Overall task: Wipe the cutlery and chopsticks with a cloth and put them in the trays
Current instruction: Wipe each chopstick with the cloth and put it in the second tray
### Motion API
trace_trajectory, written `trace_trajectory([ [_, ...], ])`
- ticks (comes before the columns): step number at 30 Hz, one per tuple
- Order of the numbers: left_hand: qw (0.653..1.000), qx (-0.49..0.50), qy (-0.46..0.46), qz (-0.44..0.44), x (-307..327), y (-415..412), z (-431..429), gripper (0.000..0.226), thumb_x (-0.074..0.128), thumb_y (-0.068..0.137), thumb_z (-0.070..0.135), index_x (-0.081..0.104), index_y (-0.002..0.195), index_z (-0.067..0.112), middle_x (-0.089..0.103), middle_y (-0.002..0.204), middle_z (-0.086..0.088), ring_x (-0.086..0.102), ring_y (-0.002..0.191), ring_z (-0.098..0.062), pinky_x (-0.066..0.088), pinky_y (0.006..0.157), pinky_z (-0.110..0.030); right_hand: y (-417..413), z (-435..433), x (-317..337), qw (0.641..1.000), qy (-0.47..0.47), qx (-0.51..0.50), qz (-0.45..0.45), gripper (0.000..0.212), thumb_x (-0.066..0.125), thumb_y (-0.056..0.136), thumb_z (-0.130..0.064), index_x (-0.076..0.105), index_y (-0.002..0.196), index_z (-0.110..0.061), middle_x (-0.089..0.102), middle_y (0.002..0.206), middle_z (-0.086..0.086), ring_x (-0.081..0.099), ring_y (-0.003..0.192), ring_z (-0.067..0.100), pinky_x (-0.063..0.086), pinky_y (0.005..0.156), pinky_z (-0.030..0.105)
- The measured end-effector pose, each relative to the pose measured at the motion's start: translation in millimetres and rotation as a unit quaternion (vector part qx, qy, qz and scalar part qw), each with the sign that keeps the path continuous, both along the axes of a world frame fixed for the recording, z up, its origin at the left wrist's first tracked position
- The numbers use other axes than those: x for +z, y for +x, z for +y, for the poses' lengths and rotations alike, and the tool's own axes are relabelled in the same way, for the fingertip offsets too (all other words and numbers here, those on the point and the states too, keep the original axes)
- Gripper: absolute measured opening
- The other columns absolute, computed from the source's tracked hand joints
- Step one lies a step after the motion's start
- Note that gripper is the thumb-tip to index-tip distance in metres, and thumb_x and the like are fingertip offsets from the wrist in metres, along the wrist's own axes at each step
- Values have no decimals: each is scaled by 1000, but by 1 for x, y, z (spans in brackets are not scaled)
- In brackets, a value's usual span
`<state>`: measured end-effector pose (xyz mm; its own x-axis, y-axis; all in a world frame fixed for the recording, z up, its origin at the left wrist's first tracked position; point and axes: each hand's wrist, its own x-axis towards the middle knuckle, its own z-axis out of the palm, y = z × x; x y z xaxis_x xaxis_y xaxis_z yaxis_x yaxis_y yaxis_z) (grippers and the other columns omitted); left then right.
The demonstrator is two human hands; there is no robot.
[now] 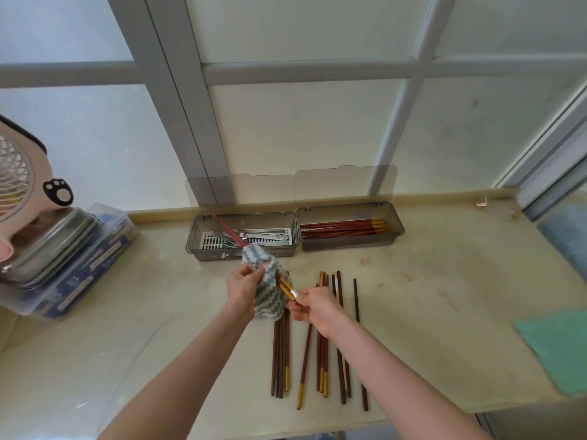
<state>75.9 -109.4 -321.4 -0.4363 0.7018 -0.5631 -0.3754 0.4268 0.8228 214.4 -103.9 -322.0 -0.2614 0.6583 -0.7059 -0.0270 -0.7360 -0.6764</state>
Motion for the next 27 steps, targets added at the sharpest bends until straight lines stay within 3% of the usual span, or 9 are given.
trace_trajectory([
  [4, 999, -38, 14, -5, -7, 13, -6, 4, 59, 87, 3, 62, 90, 4, 66, 86, -14, 63, 72, -22, 53, 65, -32, -13, 9, 7, 999, 28, -23, -41, 6, 47, 94, 8, 52, 93, 4, 57, 67, 16, 58, 44, 15, 50, 41, 21],
  [9, 996, -78, 40, -3, -8, 15, -12, 16, 54, 90, 2, 61, 104, 1, 68, 88, -11, 66, 74, -21, 54, 59, -27, -17, 8, 5, 990, 95, 27, -100, 11, 52, 93, 3, 55, 83, 1, 61, 63, 15, 59, 38, 14, 51, 41, 24],
  [12, 992, -115, 48, 27, -4, 6, -11, 20, 48, 94, 6, 58, 111, 1, 67, 94, -11, 65, 81, -20, 53, 62, -23, -11, 10, 1, 967, 191, 86, -142, 14, 62, 91, -18, 64, 82, -7, 66, 68, 8, 63, 50, 13, 57, 54, 28],
  [15, 980, -180, 39, 69, 1, 4, -3, 25, 42, 98, 15, 52, 117, 2, 63, 107, -15, 62, 93, -24, 52, 76, -30, -15, 23, 6, 928, 302, 10, -218, 27, 58, 91, -40, 63, 102, -16, 65, 92, -7, 63, 81, 9, 53, 68, 23],
  [17, 961, -256, 42, 96, 9, 11, -2, 21, 39, 99, 15, 51, 114, 7, 63, 104, -11, 62, 89, -17, 52, 72, -22, -22, 36, 14, 943, 288, 12, -169, 32, 51, 95, -38, 56, 116, -14, 62, 104, -3, 61, 88, 9, 47, 64, 14],
  [19, 943, -316, 52, 93, 15, 18, -2, 20, 38, 99, 13, 51, 113, 7, 64, 100, -7, 63, 88, -15, 51, 73, -20, -27, 45, 21, 961, 259, 32, -91, 28, 49, 98, -30, 55, 116, -10, 67, 101, 8, 65, 79, 10, 49, 59, 14],
  [22, 942, -318, 60, 85, 21, 18, 1, 16, 41, 98, 14, 54, 106, 9, 64, 93, -4, 63, 85, -15, 50, 73, -23, -24, 58, 30, 972, 236, -14, 6, 17, 53, 96, -15, 60, 104, -2, 69, 81, 16, 68, 65, 19, 56, 63, 28],
  [25, 936, -322, 53, 128, 25, 13, 7, 17, 45, 97, 15, 58, 96, 4, 63, 85, -6, 61, 79, -18, 48, 72, -27, -15, 80, 44, 973, 202, -91, 67, 12, 51, 95, -10, 61, 99, -3, 70, 79, 14, 70, 78, 29, 57, 78, 41],
  [27, 921, -354, 53, 153, 21, 12, 5, 20, 47, 96, 12, 59, 92, -3, 63, 82, -11, 61, 79, -23, 48, 74, -32, -2, 106, 60, 964, 184, -156, 111, 13, 46, 97, -10, 58, 100, -4, 70, 84, 15, 71, 82, 29, 57, 79, 42],
])
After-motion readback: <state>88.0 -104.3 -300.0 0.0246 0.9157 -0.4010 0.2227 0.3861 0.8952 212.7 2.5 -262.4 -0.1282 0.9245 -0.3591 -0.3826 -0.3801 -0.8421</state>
